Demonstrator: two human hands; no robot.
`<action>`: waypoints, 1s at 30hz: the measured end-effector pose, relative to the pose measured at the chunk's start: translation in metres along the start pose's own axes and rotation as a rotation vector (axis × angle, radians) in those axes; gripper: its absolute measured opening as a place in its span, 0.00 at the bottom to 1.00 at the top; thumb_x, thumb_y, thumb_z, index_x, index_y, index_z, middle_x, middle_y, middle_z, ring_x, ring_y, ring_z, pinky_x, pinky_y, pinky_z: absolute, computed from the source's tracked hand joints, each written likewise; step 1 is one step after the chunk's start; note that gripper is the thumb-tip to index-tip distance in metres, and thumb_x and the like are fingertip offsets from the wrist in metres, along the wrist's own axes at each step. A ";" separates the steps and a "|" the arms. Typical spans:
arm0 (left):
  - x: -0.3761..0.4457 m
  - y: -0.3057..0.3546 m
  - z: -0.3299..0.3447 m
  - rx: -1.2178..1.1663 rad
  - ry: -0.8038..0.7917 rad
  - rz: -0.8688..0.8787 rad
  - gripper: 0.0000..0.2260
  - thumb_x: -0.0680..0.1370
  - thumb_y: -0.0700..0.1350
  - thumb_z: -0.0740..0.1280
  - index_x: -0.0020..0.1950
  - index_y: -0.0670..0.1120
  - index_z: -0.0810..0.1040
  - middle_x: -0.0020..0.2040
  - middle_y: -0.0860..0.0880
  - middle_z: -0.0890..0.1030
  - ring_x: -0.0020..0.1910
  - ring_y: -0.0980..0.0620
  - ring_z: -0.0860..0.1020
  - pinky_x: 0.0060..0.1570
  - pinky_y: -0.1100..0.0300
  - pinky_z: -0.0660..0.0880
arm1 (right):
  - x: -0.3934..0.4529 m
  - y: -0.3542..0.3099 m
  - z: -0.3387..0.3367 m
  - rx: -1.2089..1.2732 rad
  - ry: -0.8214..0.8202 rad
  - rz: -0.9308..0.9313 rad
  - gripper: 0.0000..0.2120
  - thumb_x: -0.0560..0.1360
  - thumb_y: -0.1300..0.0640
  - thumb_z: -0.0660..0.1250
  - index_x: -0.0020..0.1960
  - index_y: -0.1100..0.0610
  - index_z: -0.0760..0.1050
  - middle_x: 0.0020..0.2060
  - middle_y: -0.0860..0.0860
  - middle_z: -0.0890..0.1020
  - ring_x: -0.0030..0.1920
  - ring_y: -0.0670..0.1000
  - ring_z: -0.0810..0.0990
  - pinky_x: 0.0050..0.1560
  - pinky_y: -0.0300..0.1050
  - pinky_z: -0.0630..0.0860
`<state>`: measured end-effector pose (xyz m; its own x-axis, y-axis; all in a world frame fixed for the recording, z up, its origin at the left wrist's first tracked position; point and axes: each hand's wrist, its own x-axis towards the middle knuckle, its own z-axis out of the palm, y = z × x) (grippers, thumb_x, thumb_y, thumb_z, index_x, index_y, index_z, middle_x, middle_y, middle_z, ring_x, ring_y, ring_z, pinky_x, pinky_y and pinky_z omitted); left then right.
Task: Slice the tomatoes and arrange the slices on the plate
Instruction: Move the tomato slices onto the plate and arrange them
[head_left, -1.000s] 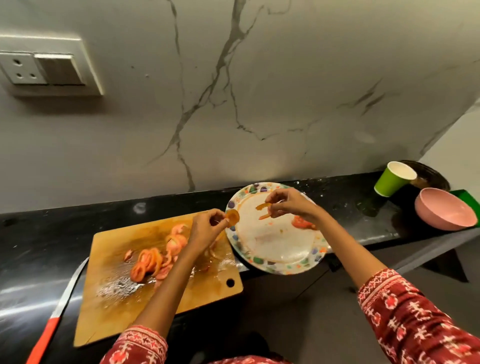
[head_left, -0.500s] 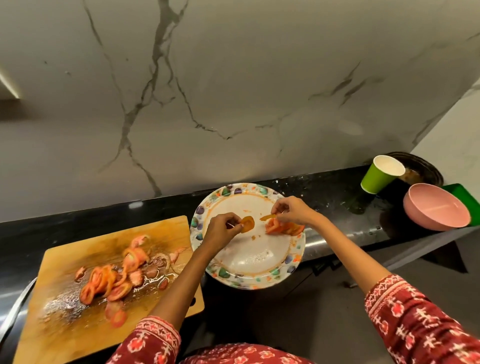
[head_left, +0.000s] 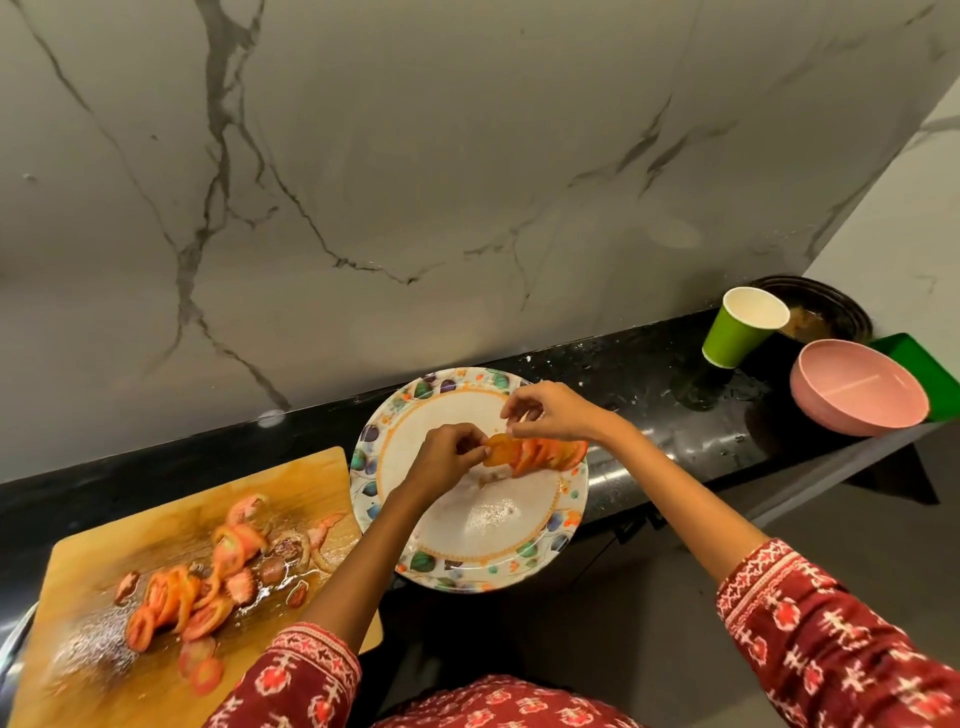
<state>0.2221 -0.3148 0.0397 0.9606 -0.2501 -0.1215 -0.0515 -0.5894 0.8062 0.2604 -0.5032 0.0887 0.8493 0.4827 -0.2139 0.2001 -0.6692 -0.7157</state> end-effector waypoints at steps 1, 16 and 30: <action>0.002 0.002 0.000 0.008 -0.012 0.010 0.06 0.76 0.41 0.66 0.52 0.41 0.79 0.48 0.43 0.81 0.44 0.51 0.78 0.41 0.68 0.74 | 0.001 -0.003 0.001 -0.009 -0.021 -0.014 0.07 0.72 0.61 0.70 0.50 0.58 0.78 0.45 0.48 0.79 0.43 0.42 0.77 0.44 0.32 0.75; 0.002 0.002 0.022 0.123 0.007 -0.050 0.26 0.69 0.46 0.74 0.65 0.45 0.72 0.61 0.45 0.77 0.54 0.50 0.77 0.51 0.62 0.74 | 0.003 0.006 0.020 -0.006 0.130 0.203 0.05 0.72 0.64 0.69 0.42 0.57 0.75 0.38 0.52 0.78 0.33 0.45 0.77 0.44 0.43 0.79; 0.000 -0.006 0.047 0.307 0.105 0.024 0.29 0.70 0.58 0.70 0.67 0.50 0.68 0.65 0.50 0.72 0.61 0.51 0.69 0.53 0.62 0.67 | -0.011 0.030 0.017 0.017 0.439 0.296 0.03 0.71 0.62 0.69 0.40 0.58 0.76 0.35 0.51 0.79 0.36 0.45 0.75 0.41 0.40 0.75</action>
<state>0.2094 -0.3470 0.0079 0.9802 -0.1957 -0.0312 -0.1392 -0.7922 0.5942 0.2493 -0.5188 0.0586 0.9936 -0.0100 -0.1123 -0.0840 -0.7297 -0.6786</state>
